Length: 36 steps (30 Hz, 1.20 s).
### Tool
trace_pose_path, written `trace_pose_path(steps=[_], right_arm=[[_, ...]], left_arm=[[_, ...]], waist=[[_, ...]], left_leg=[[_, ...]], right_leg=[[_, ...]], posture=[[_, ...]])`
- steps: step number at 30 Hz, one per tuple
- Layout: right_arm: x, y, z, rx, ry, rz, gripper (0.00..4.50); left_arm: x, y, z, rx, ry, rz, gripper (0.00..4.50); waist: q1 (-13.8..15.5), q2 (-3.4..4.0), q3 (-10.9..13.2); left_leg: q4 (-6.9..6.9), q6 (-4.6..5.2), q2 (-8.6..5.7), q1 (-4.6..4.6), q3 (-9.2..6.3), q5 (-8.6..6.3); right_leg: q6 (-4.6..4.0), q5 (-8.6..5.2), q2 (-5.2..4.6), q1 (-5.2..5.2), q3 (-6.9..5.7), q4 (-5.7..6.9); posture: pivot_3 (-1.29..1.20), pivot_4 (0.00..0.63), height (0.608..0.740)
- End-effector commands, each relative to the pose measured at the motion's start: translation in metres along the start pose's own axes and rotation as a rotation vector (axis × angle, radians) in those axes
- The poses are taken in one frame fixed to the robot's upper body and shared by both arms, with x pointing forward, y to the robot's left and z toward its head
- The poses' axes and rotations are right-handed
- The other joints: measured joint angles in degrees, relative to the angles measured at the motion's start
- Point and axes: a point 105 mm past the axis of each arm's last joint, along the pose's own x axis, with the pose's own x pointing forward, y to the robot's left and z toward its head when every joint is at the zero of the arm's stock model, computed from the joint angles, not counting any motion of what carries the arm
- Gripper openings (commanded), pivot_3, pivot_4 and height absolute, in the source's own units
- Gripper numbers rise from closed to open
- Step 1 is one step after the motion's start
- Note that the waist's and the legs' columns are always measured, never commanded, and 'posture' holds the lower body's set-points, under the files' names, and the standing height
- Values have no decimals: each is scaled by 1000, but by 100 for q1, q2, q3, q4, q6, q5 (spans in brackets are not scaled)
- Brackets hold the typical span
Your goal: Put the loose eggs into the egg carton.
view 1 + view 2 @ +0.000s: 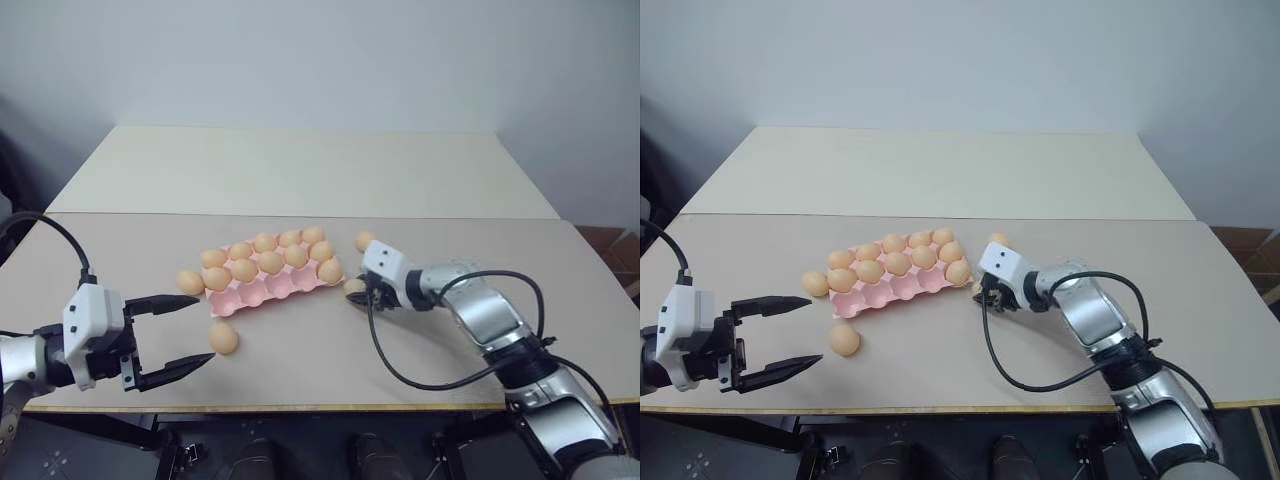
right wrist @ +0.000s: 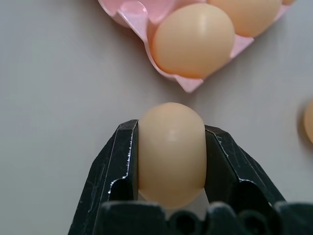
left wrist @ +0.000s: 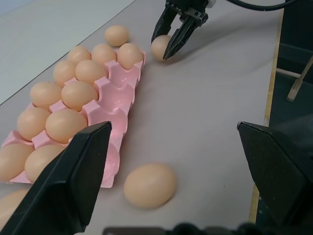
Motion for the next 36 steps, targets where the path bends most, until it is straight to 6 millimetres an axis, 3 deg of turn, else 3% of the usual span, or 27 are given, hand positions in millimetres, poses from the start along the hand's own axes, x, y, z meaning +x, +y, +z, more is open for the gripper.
trace_pose_path(steps=[1, 5, 10, 15, 21, 29, 30, 36], right_arm=[[-17, -13, 29, -69, -88, -85, 1629], [-17, -13, 77, -112, -246, -113, 1629], [4, -5, 106, -79, -348, -85, 1629], [33, 12, 112, -108, -372, -42, 1629], [47, 17, 102, -127, -364, -28, 1629], [52, 21, 98, -115, -352, -9, 4286], [52, 20, 98, -119, -349, -12, 4471], [41, 14, 95, -140, -338, -38, 4471]], left_arm=[[-4, 3, 6, 40, -11, 26, 4500], [-13, 8, -4, 26, 36, 60, 4500], [-17, 10, -6, 30, 53, 71, 4500], [-19, 8, -2, 46, 54, 78, 4500], [-23, 3, -1, 43, 64, 94, 4500], [-22, 3, -2, 42, 64, 100, 4500], [-22, 4, -1, 44, 62, 99, 4500], [-17, 6, 1, 53, 39, 83, 4500]], waist=[[-12, 0, 0], [-113, 0, 0], [-147, -2, -2], [-140, -3, -2], [-151, -3, -2], [-163, -3, -2], [-163, -3, -2], [-155, -3, -2]], left_leg=[[0, 0, 0, 1, 0, 0], [0, 0, 7, 7, 0, 0], [0, 0, 10, 3, -1, 0], [-1, -1, 7, -4, -1, 0], [-1, -1, 8, -4, -1, 0], [-1, -1, 10, -3, -1, 0], [-1, -1, 10, -3, -1, 0], [-1, -1, 10, -3, -1, 0]], right_leg=[[5, -3, 0, 0, 0, 0], [7, -4, 7, -1, 1, 4], [3, 3, 8, -2, -3, 5], [-21, 20, 1, -2, -7, -1], [-21, 19, 0, -3, -9, 0], [-26, 15, 2, -4, -11, 2], [-25, 15, 2, -4, -11, 2], [-25, 15, 1, -4, -11, 1]], posture=[[0, 150, 740], [0, 150, 740], [0, 150, 740], [0, 150, 740], [0, 150, 740], [0, 150, 740], [0, 150, 740], [0, 150, 740]])
